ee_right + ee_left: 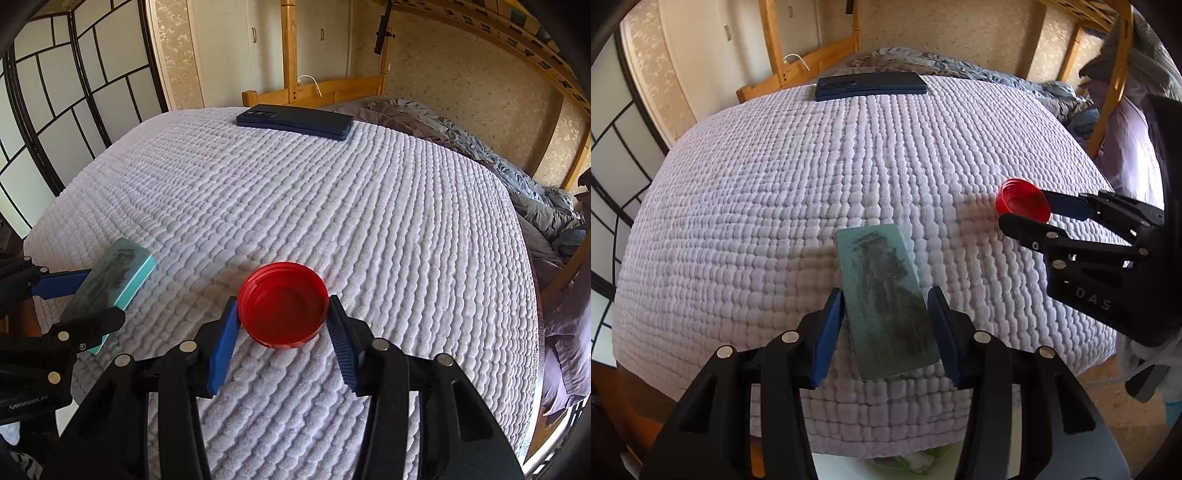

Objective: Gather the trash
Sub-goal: 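Grasp the red bottle cap with the right tool while the left tool grasps the teal case, then carry the red cap and teal case over the white bin with both tools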

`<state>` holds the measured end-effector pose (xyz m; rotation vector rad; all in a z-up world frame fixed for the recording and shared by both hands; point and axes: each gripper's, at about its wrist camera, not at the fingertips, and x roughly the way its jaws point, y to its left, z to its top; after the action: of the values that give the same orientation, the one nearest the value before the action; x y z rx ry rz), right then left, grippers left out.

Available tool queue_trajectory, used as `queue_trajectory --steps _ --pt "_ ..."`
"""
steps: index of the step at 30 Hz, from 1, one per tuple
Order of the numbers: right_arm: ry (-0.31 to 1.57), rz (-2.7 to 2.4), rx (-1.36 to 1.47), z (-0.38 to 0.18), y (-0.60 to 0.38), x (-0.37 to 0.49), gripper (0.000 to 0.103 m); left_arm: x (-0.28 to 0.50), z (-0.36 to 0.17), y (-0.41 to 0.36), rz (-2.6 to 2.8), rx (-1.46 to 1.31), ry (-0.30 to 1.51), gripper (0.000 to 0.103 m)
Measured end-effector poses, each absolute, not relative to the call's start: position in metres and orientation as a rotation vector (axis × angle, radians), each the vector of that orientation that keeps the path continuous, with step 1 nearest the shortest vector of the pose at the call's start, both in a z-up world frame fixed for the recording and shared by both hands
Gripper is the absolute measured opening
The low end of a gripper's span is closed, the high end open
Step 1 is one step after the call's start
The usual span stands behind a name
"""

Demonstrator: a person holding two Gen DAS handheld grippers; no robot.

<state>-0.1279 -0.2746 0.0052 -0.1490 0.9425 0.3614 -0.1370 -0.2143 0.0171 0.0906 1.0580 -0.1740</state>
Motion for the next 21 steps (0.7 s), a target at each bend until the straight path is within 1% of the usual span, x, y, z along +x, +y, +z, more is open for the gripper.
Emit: queue_trajectory --steps 2,4,5,7,8,9,11,21 --pt "0.946 0.371 -0.150 0.005 -0.273 -0.130 0.047 -0.136 0.014 -0.215 -0.192 0.114 1.069 0.049" --pt "0.948 0.373 -0.152 0.005 -0.272 -0.132 0.047 -0.134 0.011 -0.214 -0.177 0.121 1.080 0.056" --pt "0.951 0.373 -0.151 0.004 -0.271 -0.132 0.047 -0.132 0.010 -0.214 -0.174 0.115 1.087 0.063" --pt "0.957 0.372 -0.149 0.002 -0.271 -0.132 0.047 -0.132 0.008 -0.213 -0.176 0.108 1.083 0.063" --pt "0.960 0.371 -0.149 0.001 -0.270 -0.132 0.047 -0.132 0.009 -0.213 -0.176 0.116 1.078 0.059" --pt "0.962 0.370 -0.148 0.001 -0.270 -0.132 0.047 -0.133 0.010 -0.214 -0.179 0.118 1.072 0.052" --pt "0.962 0.369 -0.146 0.001 -0.270 -0.134 0.047 -0.133 0.012 -0.213 -0.192 0.110 1.071 0.047" --pt "0.964 0.388 -0.110 0.013 -0.271 -0.157 0.047 -0.143 0.023 -0.197 -0.248 0.056 1.068 0.046"
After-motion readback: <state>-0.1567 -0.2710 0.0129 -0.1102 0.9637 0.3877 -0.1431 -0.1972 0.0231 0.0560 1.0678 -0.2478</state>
